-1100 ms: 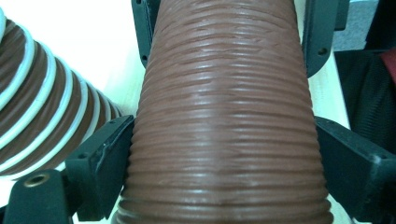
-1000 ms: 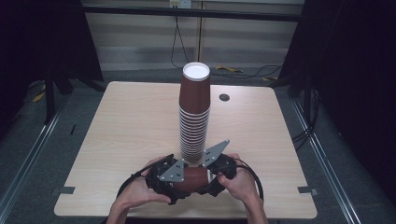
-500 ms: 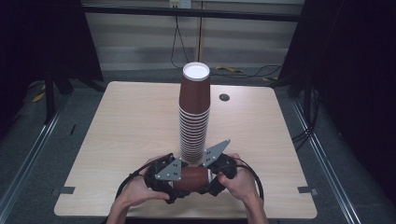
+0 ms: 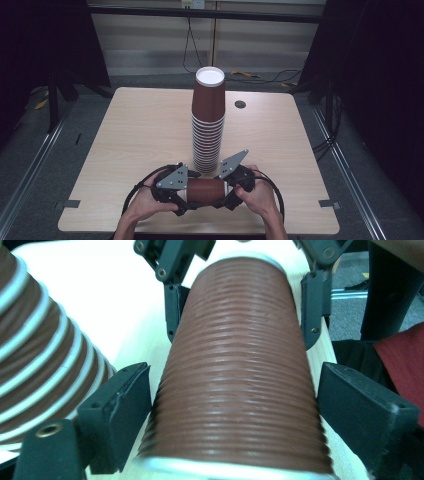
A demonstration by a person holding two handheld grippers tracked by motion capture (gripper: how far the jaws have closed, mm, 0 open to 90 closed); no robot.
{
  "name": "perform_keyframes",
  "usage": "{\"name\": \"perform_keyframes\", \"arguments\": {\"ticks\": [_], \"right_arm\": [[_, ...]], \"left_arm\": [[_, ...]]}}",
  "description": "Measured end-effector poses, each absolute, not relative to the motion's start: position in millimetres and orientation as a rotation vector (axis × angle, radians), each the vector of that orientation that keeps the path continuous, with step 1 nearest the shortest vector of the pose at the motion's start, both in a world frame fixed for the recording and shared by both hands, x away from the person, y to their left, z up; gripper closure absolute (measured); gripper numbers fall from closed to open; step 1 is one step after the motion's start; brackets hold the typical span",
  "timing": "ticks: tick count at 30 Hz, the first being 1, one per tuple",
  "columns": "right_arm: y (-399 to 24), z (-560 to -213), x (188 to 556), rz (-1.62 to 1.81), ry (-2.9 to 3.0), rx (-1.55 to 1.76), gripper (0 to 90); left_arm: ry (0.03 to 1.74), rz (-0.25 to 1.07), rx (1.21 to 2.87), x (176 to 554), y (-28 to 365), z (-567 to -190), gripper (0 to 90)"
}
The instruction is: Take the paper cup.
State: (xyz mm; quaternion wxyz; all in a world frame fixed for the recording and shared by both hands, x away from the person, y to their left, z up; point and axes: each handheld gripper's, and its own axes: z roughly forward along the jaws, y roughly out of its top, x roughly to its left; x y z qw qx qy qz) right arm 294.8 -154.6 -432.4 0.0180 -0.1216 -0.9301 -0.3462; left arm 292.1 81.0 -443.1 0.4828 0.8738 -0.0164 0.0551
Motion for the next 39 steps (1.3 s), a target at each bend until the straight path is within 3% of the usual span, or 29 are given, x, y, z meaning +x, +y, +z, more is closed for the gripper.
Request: {"name": "perform_keyframes", "arguments": {"ticks": [18,39], "right_arm": [[-176.3,-438.8,290.0,-1.234,-2.86,-0.569,20.1],[-189.7,-458.2,284.0,-1.525,-2.733,-0.642,20.1]], "left_arm": [[0.152,0.172,1.929,290.3,111.5,-439.7,15.6],[0.215,0.159,1.858,283.1,118.3,-453.8,15.4]]}}
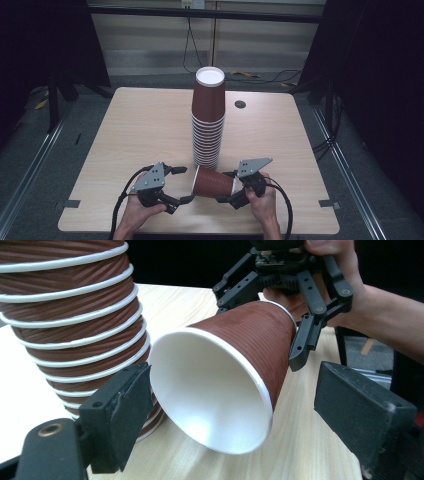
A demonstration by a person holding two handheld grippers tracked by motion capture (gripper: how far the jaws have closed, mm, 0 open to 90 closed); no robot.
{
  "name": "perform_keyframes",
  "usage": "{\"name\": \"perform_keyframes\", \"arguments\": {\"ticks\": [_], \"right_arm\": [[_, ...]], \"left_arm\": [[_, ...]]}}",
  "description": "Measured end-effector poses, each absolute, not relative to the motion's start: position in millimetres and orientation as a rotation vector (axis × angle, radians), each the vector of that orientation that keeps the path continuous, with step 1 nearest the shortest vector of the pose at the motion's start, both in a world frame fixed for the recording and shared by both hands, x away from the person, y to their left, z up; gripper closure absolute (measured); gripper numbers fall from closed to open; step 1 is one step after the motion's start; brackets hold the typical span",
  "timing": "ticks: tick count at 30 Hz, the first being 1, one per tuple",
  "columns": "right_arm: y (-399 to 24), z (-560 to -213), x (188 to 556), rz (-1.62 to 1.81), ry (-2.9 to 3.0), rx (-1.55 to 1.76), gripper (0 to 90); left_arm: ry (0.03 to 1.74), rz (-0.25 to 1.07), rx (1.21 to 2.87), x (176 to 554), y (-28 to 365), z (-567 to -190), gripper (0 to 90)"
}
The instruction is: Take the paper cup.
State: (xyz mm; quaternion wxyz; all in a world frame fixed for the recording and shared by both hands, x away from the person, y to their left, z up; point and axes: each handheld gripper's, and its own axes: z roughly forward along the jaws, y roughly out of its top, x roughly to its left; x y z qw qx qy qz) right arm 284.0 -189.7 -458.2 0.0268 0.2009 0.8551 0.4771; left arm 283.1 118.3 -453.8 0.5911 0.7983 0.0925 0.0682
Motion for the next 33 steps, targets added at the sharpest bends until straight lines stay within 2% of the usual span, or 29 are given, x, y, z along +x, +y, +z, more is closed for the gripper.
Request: {"name": "perform_keyframes", "arguments": {"ticks": [28,33], "right_arm": [[-197.6,-477.4,280.3,1.837,2.423,0.531,20.1],[-197.3,-477.6,279.7,1.847,2.417,0.516,20.2]], "left_arm": [[0.268,0.148,1.81,281.9,119.2,-466.9,15.4],[0.254,0.115,1.8,284.2,118.4,-468.0,15.4]]}}
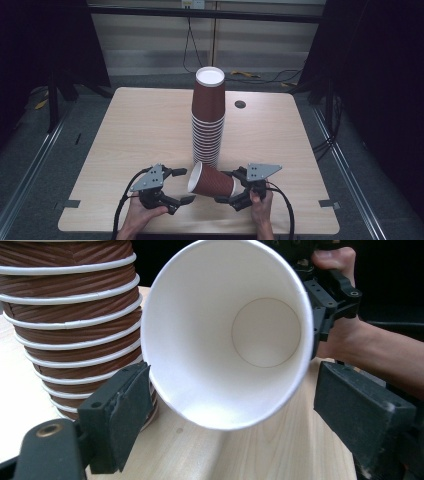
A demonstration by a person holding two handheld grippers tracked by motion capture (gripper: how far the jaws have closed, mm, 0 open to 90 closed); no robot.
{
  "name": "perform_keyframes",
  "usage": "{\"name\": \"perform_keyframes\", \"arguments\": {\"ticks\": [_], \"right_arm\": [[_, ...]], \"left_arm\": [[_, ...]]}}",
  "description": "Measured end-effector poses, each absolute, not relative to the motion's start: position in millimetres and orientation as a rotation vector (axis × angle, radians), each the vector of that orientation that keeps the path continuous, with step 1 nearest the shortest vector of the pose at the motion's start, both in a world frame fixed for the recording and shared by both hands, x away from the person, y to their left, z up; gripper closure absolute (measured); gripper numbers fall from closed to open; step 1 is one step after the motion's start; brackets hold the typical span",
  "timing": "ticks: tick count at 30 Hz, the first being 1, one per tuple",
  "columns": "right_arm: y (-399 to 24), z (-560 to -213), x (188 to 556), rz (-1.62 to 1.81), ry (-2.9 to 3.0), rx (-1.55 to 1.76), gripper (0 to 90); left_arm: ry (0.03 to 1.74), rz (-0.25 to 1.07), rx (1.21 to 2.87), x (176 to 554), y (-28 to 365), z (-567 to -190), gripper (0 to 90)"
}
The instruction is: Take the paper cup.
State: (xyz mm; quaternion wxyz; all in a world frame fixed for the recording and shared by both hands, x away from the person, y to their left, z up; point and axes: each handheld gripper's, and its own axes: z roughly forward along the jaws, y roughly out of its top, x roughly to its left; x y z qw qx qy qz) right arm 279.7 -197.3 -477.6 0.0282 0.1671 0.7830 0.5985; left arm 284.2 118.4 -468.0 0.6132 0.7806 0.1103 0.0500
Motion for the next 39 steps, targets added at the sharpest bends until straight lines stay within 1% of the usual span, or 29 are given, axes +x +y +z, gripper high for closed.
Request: {"name": "perform_keyframes", "arguments": {"ticks": [5,6,7,9,11,13,21,29,39], "right_arm": [[-195.2,-478.9,279.7,1.852,2.429,0.502,20.3],[-195.2,-479.0,279.6,1.851,2.435,0.498,20.3],[-195.1,-479.0,279.7,1.849,2.436,0.498,20.3],[-194.8,-478.7,279.6,1.848,2.441,0.492,20.3],[-194.7,-478.6,279.7,1.851,2.445,0.486,20.3],[-194.0,-478.2,279.5,1.845,2.45,0.481,20.3],[-190.3,-476.8,280.1,1.848,2.465,0.454,20.3],[-189.4,-475.5,280.5,1.829,2.475,0.446,20.3],[-185.1,-475.0,281.8,1.822,2.481,0.431,20.3]], "left_arm": [[0.263,0.118,1.793,286.8,117.0,-469.2,14.7],[0.271,0.135,1.797,286.5,117.0,-468.9,14.9],[0.253,0.118,1.791,287.6,116.8,-469.3,14.3],[0.258,0.122,1.79,289.1,115.7,-469.3,10.8],[0.268,0.124,1.792,289.7,113.5,-469.5,4.3],[0.27,0.122,1.797,290.4,111.9,-469.4,1.6],[0.222,0.096,1.818,292.9,103.2,-465.1,2.5],[0.218,0.086,1.835,296.0,98.1,-464.7,0.0],[0.209,0.063,1.818,297.5,94.9,-465.1,1.3]]}}
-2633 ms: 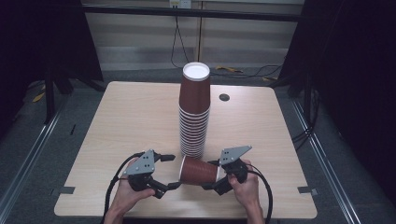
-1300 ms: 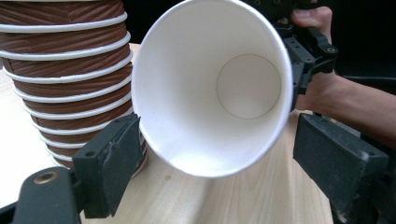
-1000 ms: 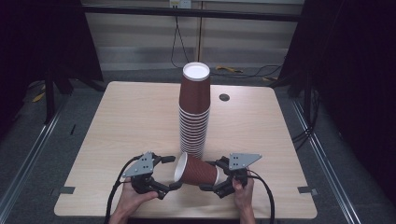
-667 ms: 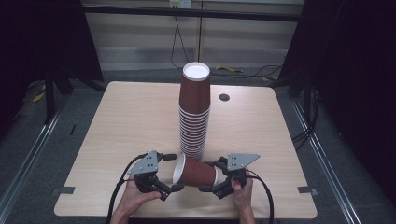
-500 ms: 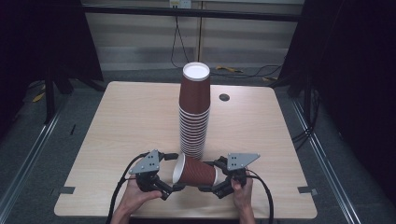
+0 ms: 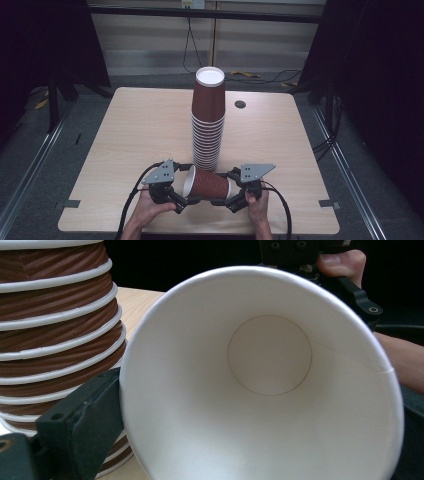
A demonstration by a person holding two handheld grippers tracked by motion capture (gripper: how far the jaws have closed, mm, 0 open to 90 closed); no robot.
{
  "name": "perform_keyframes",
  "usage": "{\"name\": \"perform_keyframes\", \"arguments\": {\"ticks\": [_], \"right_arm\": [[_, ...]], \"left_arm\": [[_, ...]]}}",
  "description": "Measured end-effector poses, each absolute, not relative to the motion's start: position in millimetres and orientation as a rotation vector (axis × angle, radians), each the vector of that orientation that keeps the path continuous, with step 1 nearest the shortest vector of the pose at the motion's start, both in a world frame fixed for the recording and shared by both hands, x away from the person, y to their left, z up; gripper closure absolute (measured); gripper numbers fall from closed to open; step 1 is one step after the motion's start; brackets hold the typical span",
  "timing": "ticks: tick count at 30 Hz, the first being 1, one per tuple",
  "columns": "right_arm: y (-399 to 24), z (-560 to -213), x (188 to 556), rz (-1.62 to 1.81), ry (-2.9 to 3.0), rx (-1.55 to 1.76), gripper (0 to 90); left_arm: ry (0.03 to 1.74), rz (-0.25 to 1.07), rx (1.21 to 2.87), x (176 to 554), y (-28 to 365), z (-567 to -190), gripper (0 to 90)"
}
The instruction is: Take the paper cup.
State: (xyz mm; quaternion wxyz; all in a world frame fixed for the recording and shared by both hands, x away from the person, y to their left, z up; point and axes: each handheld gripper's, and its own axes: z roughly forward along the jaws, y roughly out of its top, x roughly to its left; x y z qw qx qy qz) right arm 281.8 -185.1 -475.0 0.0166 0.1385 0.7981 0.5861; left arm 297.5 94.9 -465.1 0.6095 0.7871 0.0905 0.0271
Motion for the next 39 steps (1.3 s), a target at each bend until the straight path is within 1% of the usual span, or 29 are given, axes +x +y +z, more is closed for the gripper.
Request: {"name": "perform_keyframes", "arguments": {"ticks": [5,10,17,20,23,39], "right_arm": [[-185.2,-474.9,281.6,1.819,2.483,0.429,20.2],[-185.2,-475.1,282.1,1.827,2.481,0.424,20.4],[-183.2,-477.2,282.1,1.834,2.48,0.419,20.2],[-182.3,-478.2,282.4,1.831,2.487,0.42,19.8],[-181.2,-479.1,282.5,1.819,2.491,0.426,17.3],[-181.6,-482.2,281.3,1.796,2.446,0.494,13.1]], "left_arm": [[0.209,0.054,1.805,298.3,94.5,-465.2,1.1],[0.211,0.042,1.81,298.3,95.1,-464.6,2.7],[0.204,0.054,1.816,296.9,98.0,-462.8,4.1],[0.216,0.08,1.825,295.9,98.3,-462.1,4.3],[0.198,0.046,1.793,295.5,99.9,-460.9,6.0],[0.218,0.088,1.806,294.3,105.0,-457.8,7.7]]}}
